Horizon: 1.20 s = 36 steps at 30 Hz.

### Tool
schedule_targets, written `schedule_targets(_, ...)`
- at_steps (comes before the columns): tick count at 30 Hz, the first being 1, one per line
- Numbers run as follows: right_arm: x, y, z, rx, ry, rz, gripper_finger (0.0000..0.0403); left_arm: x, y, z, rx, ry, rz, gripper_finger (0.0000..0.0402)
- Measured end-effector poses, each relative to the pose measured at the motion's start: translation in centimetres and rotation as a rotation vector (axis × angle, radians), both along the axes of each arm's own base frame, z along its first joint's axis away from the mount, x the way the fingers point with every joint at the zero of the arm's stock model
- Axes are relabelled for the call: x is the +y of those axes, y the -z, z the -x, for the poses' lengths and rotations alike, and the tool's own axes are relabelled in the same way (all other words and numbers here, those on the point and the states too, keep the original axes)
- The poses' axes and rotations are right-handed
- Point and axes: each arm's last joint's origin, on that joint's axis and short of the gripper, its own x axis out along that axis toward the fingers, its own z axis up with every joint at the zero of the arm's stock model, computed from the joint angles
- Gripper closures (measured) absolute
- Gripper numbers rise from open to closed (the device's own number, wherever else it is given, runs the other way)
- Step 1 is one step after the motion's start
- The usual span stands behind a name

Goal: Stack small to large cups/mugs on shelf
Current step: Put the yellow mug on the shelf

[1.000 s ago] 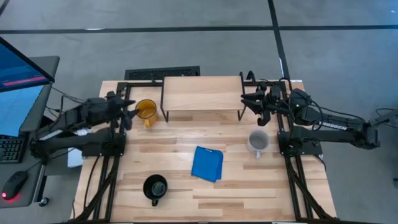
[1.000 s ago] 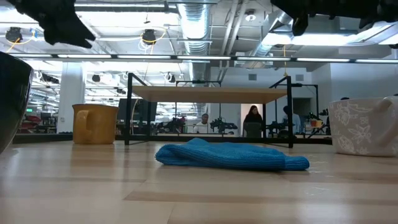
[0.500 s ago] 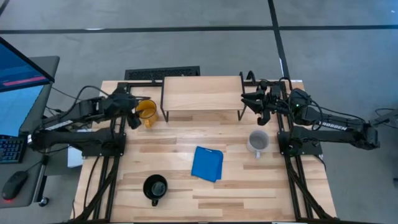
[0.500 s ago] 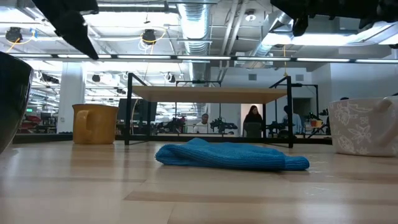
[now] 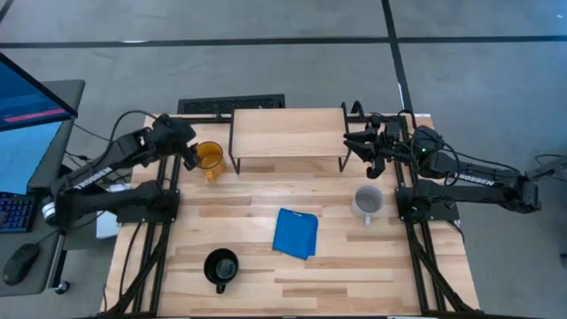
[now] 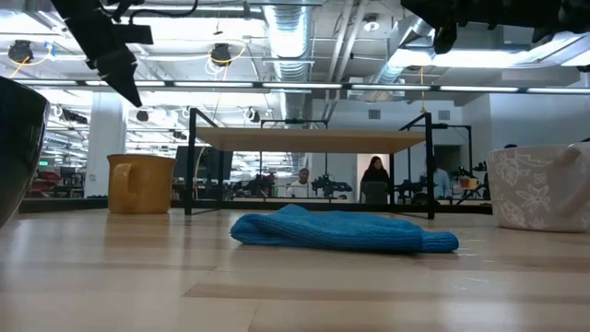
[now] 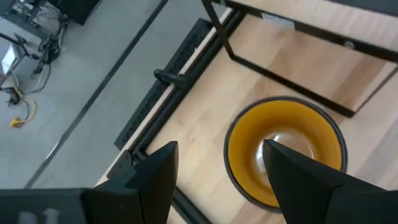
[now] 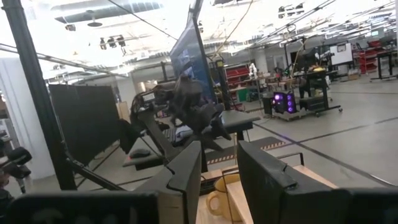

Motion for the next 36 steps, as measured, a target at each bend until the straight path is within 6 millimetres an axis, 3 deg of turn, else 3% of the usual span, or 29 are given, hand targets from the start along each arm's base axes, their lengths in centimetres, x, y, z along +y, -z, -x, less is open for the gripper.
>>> schedule_targets(7,0.0,0.1,0.0,0.010,0.000,-0.004,0.0276,1.2,-0.2,0.4,-0.160,-0.055,0.091,0.0175)
schedule_targets(12,0.1,0.3,-0.1,0.028,-0.005,-0.011,0.0276,0.6,0.3,0.5,-0.338,-0.183,0.334,0.0175)
schedule_targets(19,-0.1,0.6,-0.1,0.056,0.006,-0.022,0.0276,-0.5,1.0,1.0,-0.416,-0.293,0.623,0.0175)
schedule_targets(24,-0.4,0.6,0.0,0.055,0.024,-0.022,0.0276,-0.7,1.1,1.1,-0.487,-0.454,0.710,0.0175)
schedule_targets(30,-0.7,0.6,0.1,0.055,0.042,-0.023,0.0276,-1.3,1.9,0.7,-0.476,-0.497,0.772,0.0175)
schedule_targets(36,-1.0,0.6,0.3,0.055,0.059,-0.023,0.0276,-1.9,2.3,-0.2,-0.441,-0.597,0.688,0.0175)
